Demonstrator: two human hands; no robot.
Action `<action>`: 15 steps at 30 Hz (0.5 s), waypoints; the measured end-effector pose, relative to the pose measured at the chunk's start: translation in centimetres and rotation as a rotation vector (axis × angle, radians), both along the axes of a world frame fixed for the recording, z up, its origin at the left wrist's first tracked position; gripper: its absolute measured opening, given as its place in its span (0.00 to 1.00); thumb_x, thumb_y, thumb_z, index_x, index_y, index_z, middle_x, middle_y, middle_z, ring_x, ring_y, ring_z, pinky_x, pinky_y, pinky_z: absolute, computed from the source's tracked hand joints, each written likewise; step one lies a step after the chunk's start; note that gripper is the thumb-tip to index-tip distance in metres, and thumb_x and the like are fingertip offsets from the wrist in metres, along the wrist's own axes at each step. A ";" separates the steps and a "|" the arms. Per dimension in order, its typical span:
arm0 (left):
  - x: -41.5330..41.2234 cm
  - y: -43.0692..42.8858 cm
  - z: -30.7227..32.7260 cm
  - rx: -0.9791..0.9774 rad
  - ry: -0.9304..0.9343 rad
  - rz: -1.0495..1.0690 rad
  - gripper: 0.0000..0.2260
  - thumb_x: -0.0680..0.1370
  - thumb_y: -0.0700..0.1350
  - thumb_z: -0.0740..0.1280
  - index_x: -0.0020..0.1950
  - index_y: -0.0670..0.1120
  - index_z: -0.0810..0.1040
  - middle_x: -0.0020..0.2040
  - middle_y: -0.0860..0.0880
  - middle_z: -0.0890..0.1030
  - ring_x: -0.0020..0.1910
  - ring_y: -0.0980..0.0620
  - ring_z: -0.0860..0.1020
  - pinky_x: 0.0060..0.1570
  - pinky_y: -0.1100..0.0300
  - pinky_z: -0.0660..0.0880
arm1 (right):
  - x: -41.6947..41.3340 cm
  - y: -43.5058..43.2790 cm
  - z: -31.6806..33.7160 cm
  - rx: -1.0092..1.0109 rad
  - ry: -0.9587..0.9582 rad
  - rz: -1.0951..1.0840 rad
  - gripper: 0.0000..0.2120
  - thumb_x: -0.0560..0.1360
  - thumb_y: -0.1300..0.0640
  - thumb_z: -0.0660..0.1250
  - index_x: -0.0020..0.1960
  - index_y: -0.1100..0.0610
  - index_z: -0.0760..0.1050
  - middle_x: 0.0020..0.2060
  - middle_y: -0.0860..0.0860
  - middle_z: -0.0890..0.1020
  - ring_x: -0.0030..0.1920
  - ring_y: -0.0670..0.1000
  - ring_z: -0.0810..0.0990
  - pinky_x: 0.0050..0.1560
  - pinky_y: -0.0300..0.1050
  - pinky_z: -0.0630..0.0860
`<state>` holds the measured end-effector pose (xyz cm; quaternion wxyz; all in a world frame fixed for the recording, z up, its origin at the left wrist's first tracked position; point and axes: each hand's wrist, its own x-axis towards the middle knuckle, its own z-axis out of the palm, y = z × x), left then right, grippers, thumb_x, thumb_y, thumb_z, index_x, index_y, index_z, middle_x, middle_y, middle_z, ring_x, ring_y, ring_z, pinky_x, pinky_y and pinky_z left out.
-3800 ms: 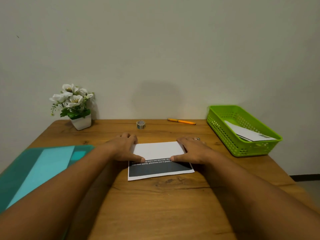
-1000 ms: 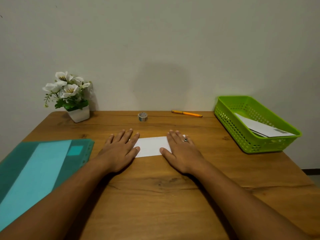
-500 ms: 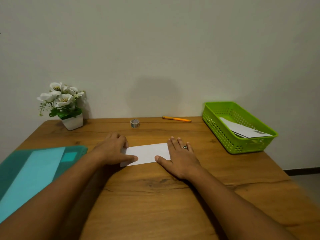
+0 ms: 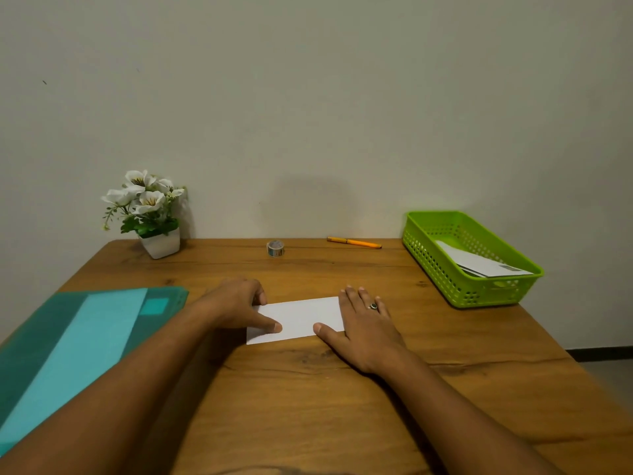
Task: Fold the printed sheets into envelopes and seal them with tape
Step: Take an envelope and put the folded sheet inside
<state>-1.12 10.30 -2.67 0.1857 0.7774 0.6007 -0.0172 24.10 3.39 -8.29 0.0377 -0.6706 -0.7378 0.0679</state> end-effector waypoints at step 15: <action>-0.1 -4.0 -1.4 0.103 -0.821 0.302 0.05 0.77 0.49 0.74 0.51 0.51 0.82 0.47 0.50 0.83 0.48 0.51 0.81 0.45 0.56 0.79 | -0.1 -0.7 0.4 0.132 0.138 -0.009 0.37 0.78 0.28 0.55 0.80 0.49 0.60 0.79 0.51 0.66 0.79 0.55 0.60 0.80 0.60 0.55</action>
